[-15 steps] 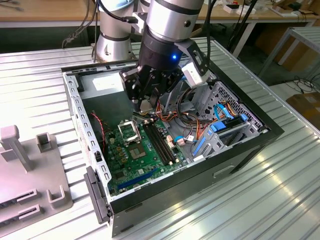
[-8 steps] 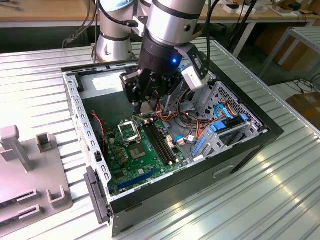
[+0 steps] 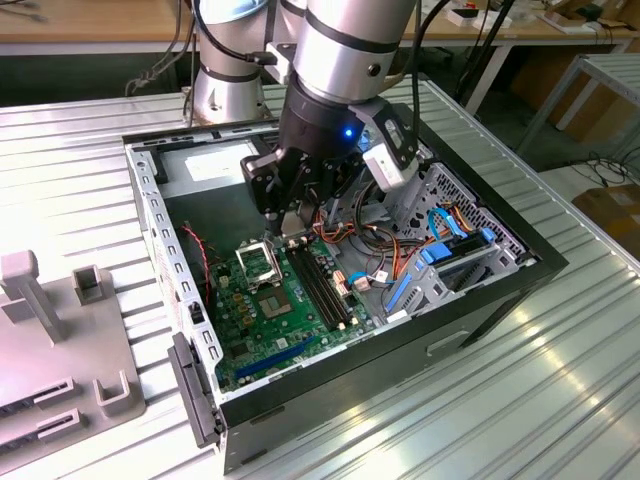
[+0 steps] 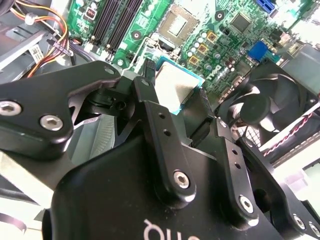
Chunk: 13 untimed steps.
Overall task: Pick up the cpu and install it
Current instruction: 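Place the cpu into insertion slot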
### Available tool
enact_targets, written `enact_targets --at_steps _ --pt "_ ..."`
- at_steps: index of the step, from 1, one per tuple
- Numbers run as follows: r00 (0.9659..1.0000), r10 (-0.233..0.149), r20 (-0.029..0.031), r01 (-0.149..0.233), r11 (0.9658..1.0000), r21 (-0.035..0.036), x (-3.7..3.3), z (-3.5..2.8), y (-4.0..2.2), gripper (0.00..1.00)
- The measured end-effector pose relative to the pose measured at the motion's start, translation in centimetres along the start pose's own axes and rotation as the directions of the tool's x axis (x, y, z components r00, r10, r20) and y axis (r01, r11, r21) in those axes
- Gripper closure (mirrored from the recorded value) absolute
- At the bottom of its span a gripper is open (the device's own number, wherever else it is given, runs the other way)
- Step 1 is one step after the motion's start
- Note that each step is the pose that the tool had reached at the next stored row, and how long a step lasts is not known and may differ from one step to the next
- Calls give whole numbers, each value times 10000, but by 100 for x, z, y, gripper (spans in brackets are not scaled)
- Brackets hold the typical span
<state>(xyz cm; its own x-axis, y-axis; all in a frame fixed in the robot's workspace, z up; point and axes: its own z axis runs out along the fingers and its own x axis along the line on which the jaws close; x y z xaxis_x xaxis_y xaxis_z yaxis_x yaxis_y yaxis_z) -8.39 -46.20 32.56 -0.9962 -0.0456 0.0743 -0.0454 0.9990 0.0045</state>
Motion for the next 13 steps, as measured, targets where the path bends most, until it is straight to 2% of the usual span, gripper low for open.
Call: enact_targets --at_steps 5,13 --pt "10000 0 0 0 10000 -1 -3 53 -15 53" --pt "10000 0 0 0 10000 -1 -4 62 -15 53"
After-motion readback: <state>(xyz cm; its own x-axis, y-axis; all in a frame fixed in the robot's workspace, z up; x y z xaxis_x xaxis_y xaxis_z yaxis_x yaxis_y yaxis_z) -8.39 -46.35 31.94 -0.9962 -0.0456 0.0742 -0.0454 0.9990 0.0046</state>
